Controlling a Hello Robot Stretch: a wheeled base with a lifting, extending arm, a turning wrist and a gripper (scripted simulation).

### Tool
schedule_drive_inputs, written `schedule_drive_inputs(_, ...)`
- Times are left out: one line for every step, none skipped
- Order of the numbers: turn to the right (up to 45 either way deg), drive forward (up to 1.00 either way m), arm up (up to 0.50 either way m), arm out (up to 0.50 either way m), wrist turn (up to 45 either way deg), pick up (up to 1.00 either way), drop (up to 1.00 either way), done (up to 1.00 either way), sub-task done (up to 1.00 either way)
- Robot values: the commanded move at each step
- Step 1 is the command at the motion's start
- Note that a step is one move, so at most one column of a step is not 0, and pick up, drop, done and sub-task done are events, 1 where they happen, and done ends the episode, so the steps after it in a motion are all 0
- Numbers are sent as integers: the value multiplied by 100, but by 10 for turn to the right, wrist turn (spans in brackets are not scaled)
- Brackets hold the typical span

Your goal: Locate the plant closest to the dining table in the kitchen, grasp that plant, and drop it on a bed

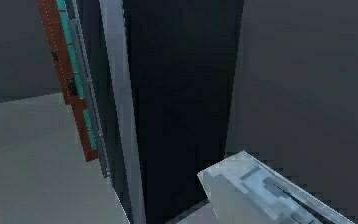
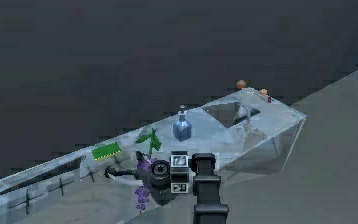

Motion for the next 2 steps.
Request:
schedule_drive_inputs(0, 0, -30, 0, 0, 0, 0, 0, 0)
schedule_drive_inputs(0, 0, 0, 0, 0, 100, 0, 0, 0)
